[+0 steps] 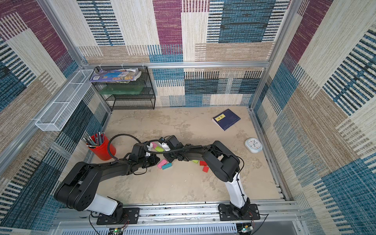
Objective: Assemble the letter v with building blocks
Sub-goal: Assemble the building block at the center of the board.
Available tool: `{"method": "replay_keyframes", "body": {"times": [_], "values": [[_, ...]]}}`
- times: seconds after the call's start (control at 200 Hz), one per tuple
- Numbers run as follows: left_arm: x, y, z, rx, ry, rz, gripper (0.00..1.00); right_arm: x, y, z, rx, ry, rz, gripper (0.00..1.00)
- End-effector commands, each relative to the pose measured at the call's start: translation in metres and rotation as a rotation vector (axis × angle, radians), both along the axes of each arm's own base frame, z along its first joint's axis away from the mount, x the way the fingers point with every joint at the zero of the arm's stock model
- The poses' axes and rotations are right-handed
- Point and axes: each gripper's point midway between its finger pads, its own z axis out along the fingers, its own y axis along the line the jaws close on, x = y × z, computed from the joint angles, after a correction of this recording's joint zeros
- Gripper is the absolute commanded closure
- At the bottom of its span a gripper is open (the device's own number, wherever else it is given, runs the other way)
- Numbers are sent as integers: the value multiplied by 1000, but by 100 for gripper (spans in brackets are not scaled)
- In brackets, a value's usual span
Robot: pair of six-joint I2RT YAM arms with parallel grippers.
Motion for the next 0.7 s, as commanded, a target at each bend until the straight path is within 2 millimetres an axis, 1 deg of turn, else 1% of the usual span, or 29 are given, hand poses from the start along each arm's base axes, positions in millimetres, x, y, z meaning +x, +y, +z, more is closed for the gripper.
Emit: {"method": "replay_keyframes", "body": {"times": [0.0, 0.295, 0.351, 0.431, 0.546, 0.621, 0.651, 0.696], "values": [[-2, 3, -6, 10, 34, 22, 91, -2, -1, -6, -15, 18, 14, 60], [-2, 3, -8, 12, 45, 27, 91, 1, 3, 2, 13, 23, 20, 58], [-2, 4, -9, 14, 44, 27, 91, 0, 3, 4, 23, 30, 20, 54], [-1, 3, -9, 13, 43, 28, 91, 0, 3, 16, 82, 52, 21, 47], [1, 1, -8, -3, 37, 26, 91, -2, -4, 47, 200, 63, 8, 38], [2, -1, -8, -14, 33, 24, 92, -5, -11, 63, 260, 64, -6, 36], [3, -2, -8, -19, 32, 22, 93, -5, -15, 67, 271, 67, -17, 36], [3, -3, -8, -25, 27, 24, 95, -4, -21, 65, 267, 77, -45, 38]]}}
